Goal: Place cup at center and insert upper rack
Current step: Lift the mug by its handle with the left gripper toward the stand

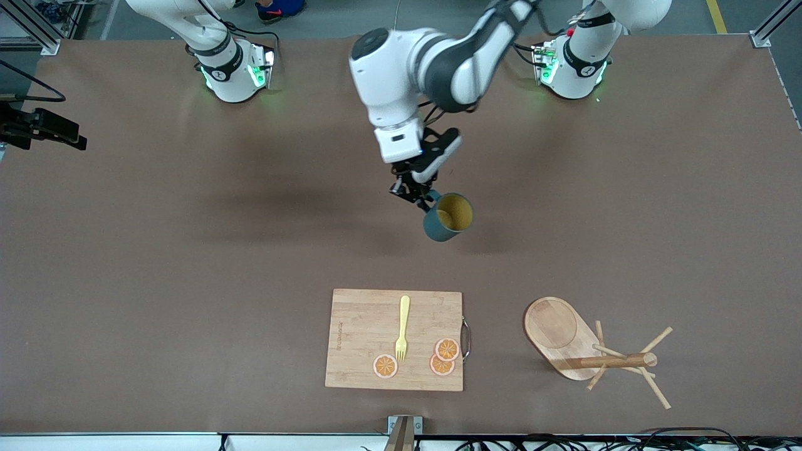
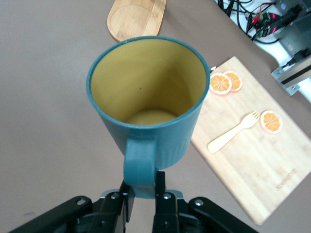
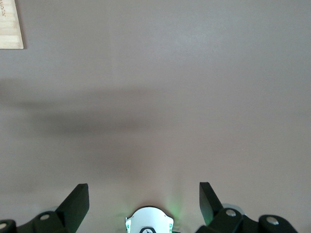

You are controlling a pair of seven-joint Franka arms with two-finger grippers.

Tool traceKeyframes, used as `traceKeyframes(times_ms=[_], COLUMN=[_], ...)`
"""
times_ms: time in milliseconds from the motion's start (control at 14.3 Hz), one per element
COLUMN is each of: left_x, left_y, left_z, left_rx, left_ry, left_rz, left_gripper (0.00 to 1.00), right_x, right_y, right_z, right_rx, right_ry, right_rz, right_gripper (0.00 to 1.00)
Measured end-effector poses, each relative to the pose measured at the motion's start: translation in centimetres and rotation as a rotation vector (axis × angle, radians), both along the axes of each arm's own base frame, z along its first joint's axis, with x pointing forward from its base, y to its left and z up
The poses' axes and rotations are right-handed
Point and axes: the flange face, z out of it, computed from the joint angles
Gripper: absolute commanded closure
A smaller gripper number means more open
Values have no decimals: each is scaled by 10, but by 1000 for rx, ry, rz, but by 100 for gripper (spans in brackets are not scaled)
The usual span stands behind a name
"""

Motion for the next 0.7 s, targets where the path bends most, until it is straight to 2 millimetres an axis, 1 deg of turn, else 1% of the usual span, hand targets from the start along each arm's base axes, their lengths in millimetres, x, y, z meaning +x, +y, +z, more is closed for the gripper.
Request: traceKeyframes(times_ms=[70,209,348,488,557,697], left_x=[14,44,73,98,108,123], left_y=[21,71,128,181,201,229], left_z=[26,70,101,120,126,132], left_rx=[-46,-138,-231,-327,-380,-519], left_ry=[27,78,127,168,185,220], left_rz=[1,0,-3,-5,-2,8], left_gripper=[100,100,100,100,99,99], right_x=[-2,-10,-20,-28,-31,-37], right_y=[-1,-6,-11,-10,-8,-7], right_z=[3,8,14,23,26,35], right_rx=[0,3,6,8,8,9], right_ry=[-5,-12,-23,-37,-45,-61], right_rz=[-2,-11,-20,-17,-14,-10], right_gripper=[0,0,0,0,0,0])
